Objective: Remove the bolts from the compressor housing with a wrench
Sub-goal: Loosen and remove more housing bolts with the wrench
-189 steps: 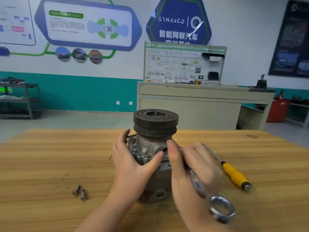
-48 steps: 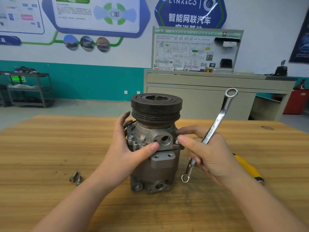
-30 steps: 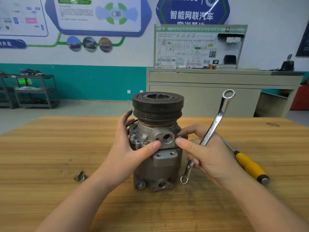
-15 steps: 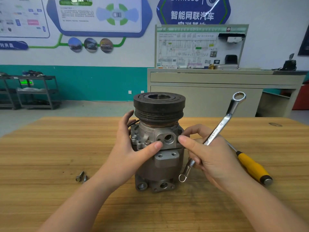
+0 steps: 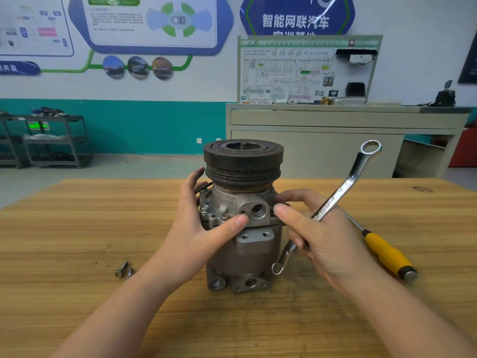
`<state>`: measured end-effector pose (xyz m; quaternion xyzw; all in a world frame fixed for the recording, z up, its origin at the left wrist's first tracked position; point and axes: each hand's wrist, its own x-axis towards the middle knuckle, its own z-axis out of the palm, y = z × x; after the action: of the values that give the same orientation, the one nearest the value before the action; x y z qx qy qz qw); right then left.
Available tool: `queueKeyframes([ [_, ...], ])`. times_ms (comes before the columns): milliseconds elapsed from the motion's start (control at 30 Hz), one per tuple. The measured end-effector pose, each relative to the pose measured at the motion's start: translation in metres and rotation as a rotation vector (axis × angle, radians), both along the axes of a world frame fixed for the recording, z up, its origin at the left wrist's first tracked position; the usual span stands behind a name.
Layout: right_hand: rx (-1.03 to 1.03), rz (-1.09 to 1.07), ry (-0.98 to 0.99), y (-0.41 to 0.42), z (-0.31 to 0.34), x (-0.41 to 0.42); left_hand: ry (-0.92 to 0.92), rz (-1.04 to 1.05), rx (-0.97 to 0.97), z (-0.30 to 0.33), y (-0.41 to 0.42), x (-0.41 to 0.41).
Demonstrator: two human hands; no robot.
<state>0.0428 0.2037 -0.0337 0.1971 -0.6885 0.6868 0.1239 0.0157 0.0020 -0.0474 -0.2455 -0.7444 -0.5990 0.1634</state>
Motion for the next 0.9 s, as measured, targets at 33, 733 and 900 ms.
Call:
queueKeyframes([
  [33, -0.002, -0.015, 0.002, -0.0007, 0.0003, 0.0001, 0.000, 0.001, 0.001, -0.0001, 0.0000, -0.0002],
  [733, 0.056, -0.130, 0.066, 0.0011, -0.0014, 0.0013, 0.008, 0.000, 0.000, 0.0001, -0.0002, -0.0006],
  [900, 0.090, -0.174, 0.081, -0.0029, 0.0017, 0.0031, 0.004, -0.006, -0.004, 0.0003, 0.0003, -0.0006],
])
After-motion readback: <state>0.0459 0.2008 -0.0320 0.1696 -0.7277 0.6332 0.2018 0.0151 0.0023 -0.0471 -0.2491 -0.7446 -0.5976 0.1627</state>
